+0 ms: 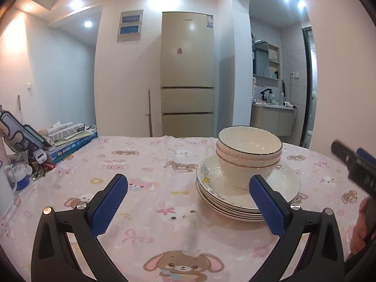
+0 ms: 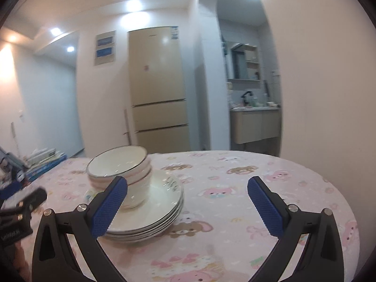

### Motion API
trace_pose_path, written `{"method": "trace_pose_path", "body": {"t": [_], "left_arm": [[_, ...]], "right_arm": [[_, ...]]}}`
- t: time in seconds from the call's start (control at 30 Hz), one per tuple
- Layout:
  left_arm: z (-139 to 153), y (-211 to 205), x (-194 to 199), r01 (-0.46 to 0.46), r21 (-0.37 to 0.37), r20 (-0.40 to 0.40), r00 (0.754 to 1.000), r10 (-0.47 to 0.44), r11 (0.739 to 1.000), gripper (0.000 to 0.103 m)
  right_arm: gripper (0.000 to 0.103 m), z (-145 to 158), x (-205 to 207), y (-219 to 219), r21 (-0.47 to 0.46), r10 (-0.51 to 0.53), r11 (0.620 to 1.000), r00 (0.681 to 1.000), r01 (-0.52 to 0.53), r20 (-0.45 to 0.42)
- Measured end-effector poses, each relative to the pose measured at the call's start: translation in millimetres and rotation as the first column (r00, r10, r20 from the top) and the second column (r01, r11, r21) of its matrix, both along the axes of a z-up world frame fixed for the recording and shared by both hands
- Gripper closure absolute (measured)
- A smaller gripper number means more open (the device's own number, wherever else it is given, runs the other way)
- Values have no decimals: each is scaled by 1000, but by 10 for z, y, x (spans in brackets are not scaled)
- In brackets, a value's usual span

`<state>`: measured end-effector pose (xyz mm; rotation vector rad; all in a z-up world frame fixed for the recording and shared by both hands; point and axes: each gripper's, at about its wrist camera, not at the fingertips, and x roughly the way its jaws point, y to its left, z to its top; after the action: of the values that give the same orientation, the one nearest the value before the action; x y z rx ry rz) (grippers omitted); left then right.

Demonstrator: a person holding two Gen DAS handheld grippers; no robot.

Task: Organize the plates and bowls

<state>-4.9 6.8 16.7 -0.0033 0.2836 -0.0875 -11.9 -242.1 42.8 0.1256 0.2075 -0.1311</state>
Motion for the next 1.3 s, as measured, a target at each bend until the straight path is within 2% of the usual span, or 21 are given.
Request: {"method": "trace_pose_path", "body": {"t": [0.07,0.17,0.23,0.27,0.33,0.37,0.4,0.63,0.8,1.3], "left_arm": [[-2,-27,-34,25,4,12,1000,-25,1000,0],[-13,-22,4,14,5,-9,1000,-14,1000,0],[-10,-9,2,1,1,-7,1000,-1,1000,0],[-8,-9,8,-3,1,-10,1000,3,1000,0],[-3,-3,11,-6,2,-9,1000,6,1000,0],[-1,-3,9,-7,3,-7,1000,7,1000,0],[-6,-1,16,-7,3,-8,1000,7,1000,0],[-10,8,20,-16,2,-8,1000,16,1000,0],[-15,21,28,-23,2,-11,1000,23,1000,0],[-24,40,35,-21,4,-8,1000,22,1000,0]], "right_arm": [[0,-17,-147,-29,32,-82,996,991,79,105],[0,-43,-254,-62,73,-35,997,983,22,180],[0,-90,-219,-56,83,7,996,988,-20,157],[0,-118,-153,-47,89,32,995,992,-43,119],[0,-186,18,-7,87,80,993,997,-79,1],[0,-247,130,44,69,116,992,989,-110,-90],[0,-277,178,97,46,146,989,980,-142,-135],[0,-309,80,372,-97,173,978,980,-183,-102],[0,-235,36,308,-67,149,986,985,-154,-83],[0,-141,62,338,-79,158,983,984,-164,-85]]}}
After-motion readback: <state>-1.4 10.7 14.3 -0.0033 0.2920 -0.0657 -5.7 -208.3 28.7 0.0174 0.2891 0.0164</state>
